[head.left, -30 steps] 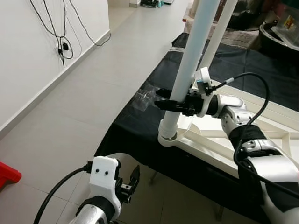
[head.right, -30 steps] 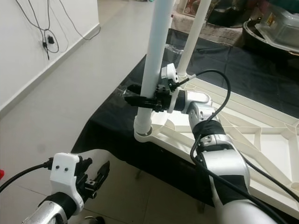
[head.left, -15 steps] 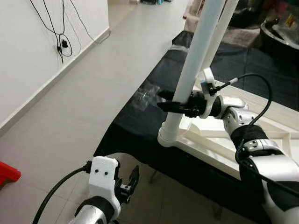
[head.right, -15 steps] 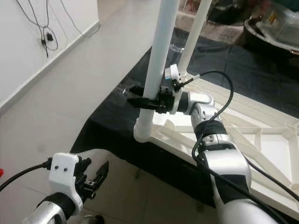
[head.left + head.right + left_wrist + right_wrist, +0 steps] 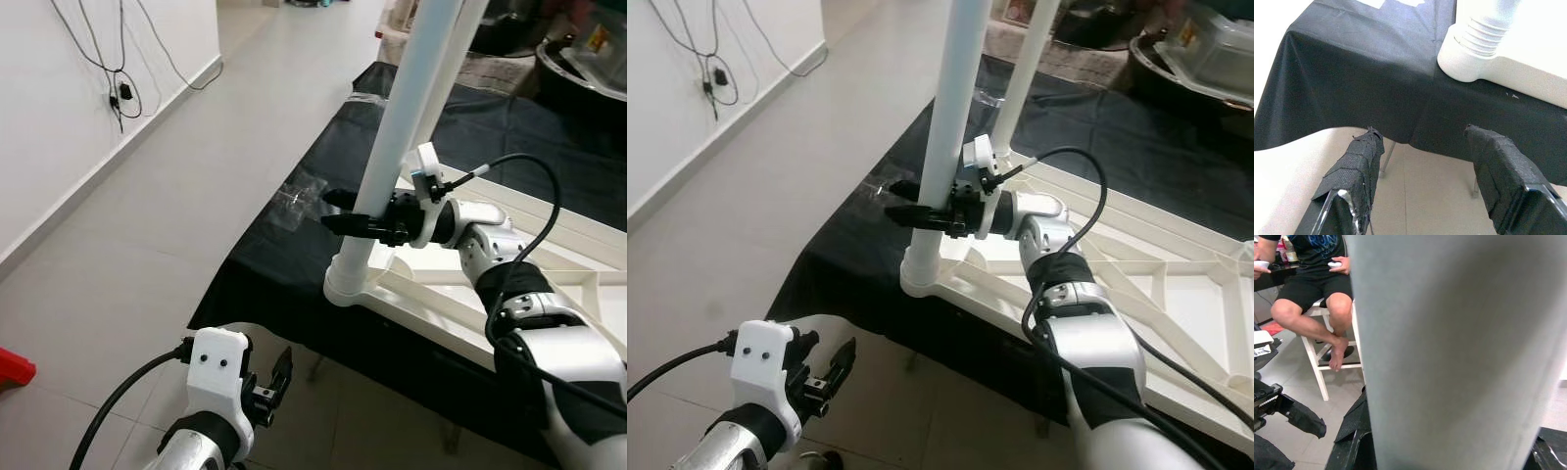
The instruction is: Building children table
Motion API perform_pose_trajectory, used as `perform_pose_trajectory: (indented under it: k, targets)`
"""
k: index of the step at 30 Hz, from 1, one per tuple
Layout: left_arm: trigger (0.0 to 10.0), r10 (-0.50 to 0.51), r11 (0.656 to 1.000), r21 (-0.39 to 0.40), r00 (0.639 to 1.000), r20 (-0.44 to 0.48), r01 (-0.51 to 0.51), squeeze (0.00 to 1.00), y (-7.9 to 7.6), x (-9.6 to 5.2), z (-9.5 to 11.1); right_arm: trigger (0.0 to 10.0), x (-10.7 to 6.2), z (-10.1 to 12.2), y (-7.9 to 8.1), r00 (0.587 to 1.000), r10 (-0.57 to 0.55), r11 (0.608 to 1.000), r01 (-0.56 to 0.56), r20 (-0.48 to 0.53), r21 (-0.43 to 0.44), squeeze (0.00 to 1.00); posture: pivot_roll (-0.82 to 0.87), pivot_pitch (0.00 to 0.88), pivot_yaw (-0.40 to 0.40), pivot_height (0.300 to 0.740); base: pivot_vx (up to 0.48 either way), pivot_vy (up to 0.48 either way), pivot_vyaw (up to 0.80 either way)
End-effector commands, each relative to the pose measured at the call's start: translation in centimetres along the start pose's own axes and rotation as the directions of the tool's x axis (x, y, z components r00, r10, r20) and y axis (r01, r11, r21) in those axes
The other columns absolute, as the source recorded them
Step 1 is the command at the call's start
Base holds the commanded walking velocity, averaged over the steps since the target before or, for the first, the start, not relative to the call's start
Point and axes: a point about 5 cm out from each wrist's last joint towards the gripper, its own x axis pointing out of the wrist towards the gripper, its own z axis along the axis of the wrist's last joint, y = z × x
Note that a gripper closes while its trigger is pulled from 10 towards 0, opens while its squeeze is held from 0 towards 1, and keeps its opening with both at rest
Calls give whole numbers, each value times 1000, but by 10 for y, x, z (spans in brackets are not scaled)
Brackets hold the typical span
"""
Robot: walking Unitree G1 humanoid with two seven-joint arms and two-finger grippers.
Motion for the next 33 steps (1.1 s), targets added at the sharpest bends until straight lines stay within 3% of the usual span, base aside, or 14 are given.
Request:
perform_pose_trajectory:
  k: [1, 14, 18, 21, 22, 23, 24, 25, 26, 27, 28, 29, 31, 33]
  targets:
    - [10000, -1, 1000, 3, 1000, -17, 1, 0, -2, -1, -2, 10000, 0, -28, 11, 997, 39, 996, -33, -71, 85, 0, 249, 213, -120, 740, 0, 0, 0]
    - [10000, 2, 1000, 6, 1000, -11, -2, 0, -1, 1, -2, 10000, 7, -42, 5, 966, -187, 981, 192, -181, 9, 0, 243, 203, -119, 740, 0, 0, 0]
    - [10000, 4, 1000, 6, 1000, -9, -4, 0, 0, 2, -2, 10000, 3, -49, -1, 902, -377, 924, 380, -210, -24, 0, 237, 191, -117, 740, 0, 0, 0]
    - [10000, 5, 1000, 7, 1000, -6, -5, 0, 2, 4, -2, 10000, -10, -58, -7, 754, -608, 779, 628, -247, 0, 0, 231, 178, -111, 740, 0, 0, 0]
    - [10000, 5, 1000, 7, 1000, -6, -5, 0, 2, 4, -2, 10000, -10, -58, -7, 754, -608, 779, 628, -247, 0, 0, 231, 178, -111, 740, 0, 0, 0]
    - [10000, 5, 1000, 7, 1000, -5, -5, 0, 2, 5, -2, 10000, -13, -62, -8, 690, -673, 713, 701, -265, 15, 0, 229, 176, -108, 740, 0, 0, 0]
    - [10000, 5, 1000, 7, 1000, -5, -5, 0, 2, 5, -2, 10000, -13, -62, -8, 690, -673, 713, 701, -265, 15, 0, 229, 176, -108, 740, 0, 0, 0]
    - [10000, 4, 1000, 8, 1000, -3, -4, 0, 2, 5, -2, 10000, -15, -66, -10, 612, -743, 629, 777, -270, 28, 0, 227, 170, -110, 740, 0, 0, 0]
    - [10000, 4, 1000, 8, 1000, -3, -4, 0, 2, 5, -2, 10000, -15, -66, -10, 612, -743, 629, 777, -270, 28, 0, 227, 170, -110, 740, 0, 0, 0]
    - [10000, 3, 1000, 9, 1000, -2, -3, 0, 3, 6, -2, 10000, -16, -69, -11, 527, -804, 530, 845, -277, 69, 0, 228, 167, -110, 740, 0, 0, 0]
    - [10000, 3, 1000, 9, 1000, -2, -3, 0, 3, 6, -2, 10000, -16, -69, -11, 527, -804, 530, 845, -277, 69, 0, 228, 167, -110, 740, 0, 0, 0]
    - [10000, 3, 1000, 11, 1000, -1, -3, 0, 3, 7, -2, 10000, -17, -72, -11, 419, -864, 401, 908, -280, 123, 0, 230, 161, -110, 740, 0, 0, 0]
    - [10000, 3, 1000, 11, 1000, -1, -3, 0, 3, 7, -2, 10000, -17, -72, -11, 419, -864, 401, 908, -280, 123, 0, 230, 161, -110, 740, 0, 0, 0]
    - [10000, 3, 1000, 15, 1000, 3, -3, 0, 4, 9, -2, 10000, -16, -78, -9, 170, -940, 111, 972, -296, 207, 0, 233, 147, -109, 740, 0, 0, 0]
